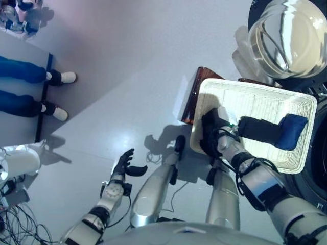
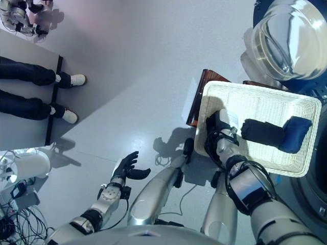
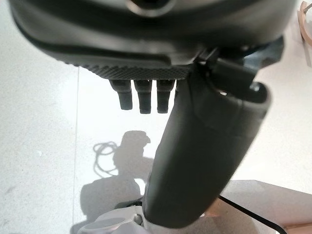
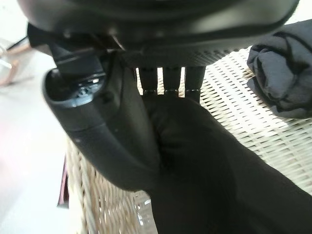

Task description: Pick up the clothes and place them into the washing machine

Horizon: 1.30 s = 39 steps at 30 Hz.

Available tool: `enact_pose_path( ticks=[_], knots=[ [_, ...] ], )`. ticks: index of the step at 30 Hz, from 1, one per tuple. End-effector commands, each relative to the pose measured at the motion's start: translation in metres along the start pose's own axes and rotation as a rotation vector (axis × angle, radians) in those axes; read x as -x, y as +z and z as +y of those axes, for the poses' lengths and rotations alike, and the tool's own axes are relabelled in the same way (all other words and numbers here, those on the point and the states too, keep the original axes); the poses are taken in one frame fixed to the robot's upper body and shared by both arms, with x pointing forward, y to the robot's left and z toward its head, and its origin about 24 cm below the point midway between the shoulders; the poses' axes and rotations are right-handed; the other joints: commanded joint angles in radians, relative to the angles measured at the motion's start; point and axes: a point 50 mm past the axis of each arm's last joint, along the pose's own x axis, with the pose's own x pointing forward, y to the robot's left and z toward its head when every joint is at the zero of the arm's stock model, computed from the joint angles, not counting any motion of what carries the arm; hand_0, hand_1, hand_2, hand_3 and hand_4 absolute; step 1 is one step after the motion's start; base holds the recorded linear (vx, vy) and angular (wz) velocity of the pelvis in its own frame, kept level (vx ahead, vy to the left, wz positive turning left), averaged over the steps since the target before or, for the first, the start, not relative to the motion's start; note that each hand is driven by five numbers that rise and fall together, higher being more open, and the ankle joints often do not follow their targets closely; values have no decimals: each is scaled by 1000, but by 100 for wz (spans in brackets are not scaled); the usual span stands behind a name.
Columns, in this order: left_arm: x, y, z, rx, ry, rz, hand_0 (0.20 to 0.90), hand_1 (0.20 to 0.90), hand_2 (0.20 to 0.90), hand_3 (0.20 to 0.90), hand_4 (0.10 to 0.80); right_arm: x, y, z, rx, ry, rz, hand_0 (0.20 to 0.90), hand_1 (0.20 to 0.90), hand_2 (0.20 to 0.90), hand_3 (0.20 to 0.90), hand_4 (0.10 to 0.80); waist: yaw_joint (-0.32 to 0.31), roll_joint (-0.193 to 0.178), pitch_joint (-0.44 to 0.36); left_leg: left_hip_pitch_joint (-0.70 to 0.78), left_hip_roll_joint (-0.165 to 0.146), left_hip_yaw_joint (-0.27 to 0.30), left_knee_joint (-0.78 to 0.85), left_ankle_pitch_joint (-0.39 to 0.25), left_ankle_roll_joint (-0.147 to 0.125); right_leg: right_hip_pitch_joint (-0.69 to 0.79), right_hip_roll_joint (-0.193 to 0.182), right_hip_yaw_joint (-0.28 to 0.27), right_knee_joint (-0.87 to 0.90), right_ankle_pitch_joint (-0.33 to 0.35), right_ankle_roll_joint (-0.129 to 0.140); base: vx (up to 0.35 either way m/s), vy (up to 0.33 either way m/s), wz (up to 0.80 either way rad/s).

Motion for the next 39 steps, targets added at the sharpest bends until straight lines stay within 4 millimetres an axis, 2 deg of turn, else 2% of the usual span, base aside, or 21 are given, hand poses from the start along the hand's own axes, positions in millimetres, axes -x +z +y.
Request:
enact_pose_path(
  ticks=[1,8,10,11,12,14,16,18,19,20,22,23,26,28,29,30,33,34,35,37,39],
  knots=[
    [4,-15,9,31,81,62,900,900,900,900,800,14,-24,25,95,108,48,300,300,300,300,400,-16,54,5,-14,-41,13,-48,4,-27,61,-29,48,1,-22,54,74,-23,-2],
    [8,-23,9,52,80,85,900,900,900,900,800,6,-19,8,10,54,33,300,300,300,300,400,-34,31,-17,25,-30,28,-65,-4,-24,118,-12,59,-75,3,58,44,-36,-10],
    [10,-24,11,55,83,80,900,900,900,900,800,-2,-12,-9,-88,-9,16,300,300,300,300,400,-37,20,-29,36,-27,37,-71,-6,-24,131,-4,66,-97,16,61,51,-38,-23],
    [12,-24,13,66,80,63,900,900,900,900,800,-8,-1,-28,-194,-76,-22,300,300,300,300,400,-41,12,-36,45,-22,44,-73,-8,-24,140,2,74,-111,24,61,40,-23,-22],
    [12,-24,13,66,80,63,900,900,900,900,800,-8,-1,-28,-194,-76,-22,300,300,300,300,400,-41,12,-35,45,-22,44,-73,-8,-24,140,2,74,-111,24,61,28,-29,-20],
    [13,-22,16,77,88,37,900,900,900,900,800,-12,22,-51,-400,-173,-104,300,300,300,300,400,-51,-7,-45,63,-14,58,-81,-13,-21,156,13,90,-136,35,63,45,-36,-19],
    [13,-23,17,78,92,42,900,900,900,900,800,-13,25,-58,-469,-206,-111,300,300,300,300,400,-52,-14,-53,68,-11,62,-85,-13,-21,162,17,96,-149,41,64,43,-27,-24],
    [13,-25,19,90,108,53,900,900,900,900,800,-13,39,-73,-678,-262,-154,300,300,300,300,400,-57,-38,-72,91,-3,75,-95,-19,-19,183,27,111,-176,50,66,65,-44,-29],
    [13,-25,19,90,108,53,900,900,900,900,800,-13,39,-73,-678,-262,-154,300,300,300,300,400,-57,-38,-72,92,-3,75,-95,-19,-19,183,27,112,-177,50,66,81,-64,-23],
    [13,-28,19,88,112,65,900,900,900,900,800,-14,39,-76,-829,-274,-136,300,300,300,300,400,-57,-51,-81,111,2,82,-101,-24,-17,199,34,120,-187,49,66,66,-58,-22],
    [14,-31,20,86,118,81,900,900,900,900,800,-14,37,-77,-876,-284,-125,300,300,300,300,400,-55,-57,-90,117,5,82,-104,-26,-15,201,38,124,-189,49,66,54,-50,-24],
    [15,-33,22,84,125,94,900,900,900,900,800,-12,41,-81,-954,-292,-151,300,300,300,300,400,-59,-63,-93,125,9,84,-107,-27,-15,208,41,129,-189,45,65,43,-42,-19],
    [18,-42,24,98,143,138,900,900,900,900,800,-9,26,-73,-1184,-300,-82,300,300,300,300,400,-71,-73,-106,157,12,78,-113,-37,-12,228,48,133,-182,26,59,68,-57,-13],
    [18,-44,25,94,144,146,900,900,900,900,800,-8,22,-70,-1223,-298,-61,300,300,300,300,400,-73,-73,-110,157,13,77,-112,-37,-12,226,49,134,-180,25,57,32,-23,-7],
    [21,-49,25,100,151,168,900,900,900,900,800,-7,11,-64,-1381,-317,11,300,300,300,300,400,-78,-71,-111,169,13,76,-113,-43,-10,229,53,141,-175,20,55,23,-8,-3],
    [21,-49,26,99,151,168,900,900,900,900,800,-7,11,-64,-1382,-317,11,300,300,300,300,400,-76,-72,-112,170,13,77,-114,-43,-10,229,53,143,-175,20,55,31,-3,-5],
    [25,-57,26,108,158,201,900,900,900,900,800,-2,-7,-47,-1616,-338,131,300,300,300,300,400,-83,-68,-116,176,16,88,-116,-50,-7,224,61,158,-175,17,52,11,-14,-12],
    [25,-57,27,107,157,202,900,900,900,900,800,-2,-7,-47,-1617,-338,131,300,300,300,300,400,-82,-68,-117,175,16,89,-116,-50,-7,223,61,159,-174,17,52,-1,1,-11],
    [26,-58,25,113,153,208,900,900,900,900,800,-1,-13,-46,-1720,-360,158,300,300,300,300,400,-88,-62,-116,174,17,92,-116,-51,-6,217,62,164,-173,16,52,-5,23,-7],
    [26,-59,25,117,152,209,900,900,900,900,800,0,-16,-46,-1762,-375,162,300,300,300,300,400,-89,-58,-116,173,17,96,-115,-53,-5,210,63,172,-169,17,51,-6,33,-10],
    [28,-62,21,134,146,217,900,900,900,900,800,3,-19,-45,-1881,-424,160,300,300,300,300,400,-98,-45,-109,169,16,106,-114,-56,-1,192,68,192,-160,18,50,-2,36,-18]
  ],
)
